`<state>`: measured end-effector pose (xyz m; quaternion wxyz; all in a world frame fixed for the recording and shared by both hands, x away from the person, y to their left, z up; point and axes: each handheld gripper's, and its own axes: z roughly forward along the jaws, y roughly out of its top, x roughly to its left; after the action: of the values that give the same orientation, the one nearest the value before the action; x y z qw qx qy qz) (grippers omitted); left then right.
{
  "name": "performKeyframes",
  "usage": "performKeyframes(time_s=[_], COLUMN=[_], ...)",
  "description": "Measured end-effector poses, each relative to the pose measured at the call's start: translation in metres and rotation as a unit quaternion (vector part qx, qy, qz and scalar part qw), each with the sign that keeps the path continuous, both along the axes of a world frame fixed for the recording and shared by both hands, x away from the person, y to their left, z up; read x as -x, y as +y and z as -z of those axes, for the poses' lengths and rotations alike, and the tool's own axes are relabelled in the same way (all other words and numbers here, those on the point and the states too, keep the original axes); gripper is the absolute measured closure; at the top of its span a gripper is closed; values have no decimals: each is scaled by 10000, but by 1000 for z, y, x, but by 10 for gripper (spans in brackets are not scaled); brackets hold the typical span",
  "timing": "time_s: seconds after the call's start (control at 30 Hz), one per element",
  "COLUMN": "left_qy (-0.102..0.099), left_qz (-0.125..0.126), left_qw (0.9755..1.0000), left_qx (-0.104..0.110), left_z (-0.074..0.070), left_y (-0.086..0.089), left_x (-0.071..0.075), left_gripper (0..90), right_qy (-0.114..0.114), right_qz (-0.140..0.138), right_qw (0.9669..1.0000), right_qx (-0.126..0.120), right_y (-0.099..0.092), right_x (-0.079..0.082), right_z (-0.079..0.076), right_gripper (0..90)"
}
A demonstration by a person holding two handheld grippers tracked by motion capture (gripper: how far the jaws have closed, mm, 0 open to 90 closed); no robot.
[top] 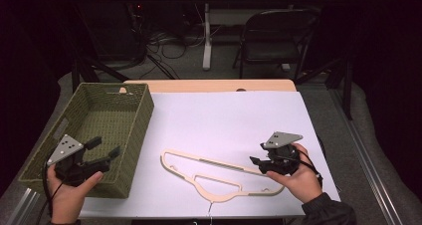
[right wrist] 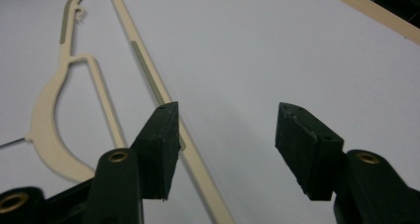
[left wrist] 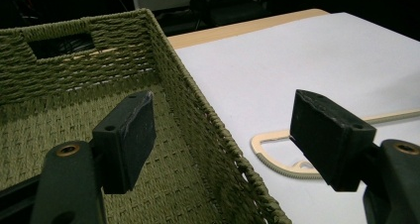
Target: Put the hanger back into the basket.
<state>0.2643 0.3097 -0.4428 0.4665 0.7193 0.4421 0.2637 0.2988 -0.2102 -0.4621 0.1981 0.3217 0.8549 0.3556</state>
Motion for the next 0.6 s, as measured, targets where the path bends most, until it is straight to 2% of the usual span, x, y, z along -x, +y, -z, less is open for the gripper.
performKeyframes(time_s=[0.23, 0.3, 0.33, 0.37, 0.43, 0.47, 0.6], left_qy=[33, 41, 45, 45, 42, 43, 55], left_qz=[11, 18, 13, 13, 24, 24, 53], left_qw=[10000, 9999, 9999, 9999, 9999, 9999, 9999], left_qx=[-77, -94, -103, -101, -118, -123, -143], left_z=[1, 1, 1, 1, 1, 2, 2], left_y=[-2, -3, -3, -3, -4, -4, -5], left_x=[0, -1, 0, 0, -1, -1, -1], left_gripper=[271, 275, 277, 277, 277, 278, 281], right_qy=[188, 300, 416, 416, 547, 576, 904], right_qz=[-256, -344, -429, -429, -523, -632, -798], right_qw=[9990, 9978, 9964, 9964, 9941, 9935, 9873], right_qx=[312, 475, 604, 604, 774, 758, 1034], right_y=[12, 16, 20, 20, 25, 28, 39], right_x=[-7, -9, -12, -12, -14, -16, -19], right_z=[-6, -7, -7, -7, -7, -6, -2], right_gripper=[460, 482, 501, 501, 521, 527, 576])
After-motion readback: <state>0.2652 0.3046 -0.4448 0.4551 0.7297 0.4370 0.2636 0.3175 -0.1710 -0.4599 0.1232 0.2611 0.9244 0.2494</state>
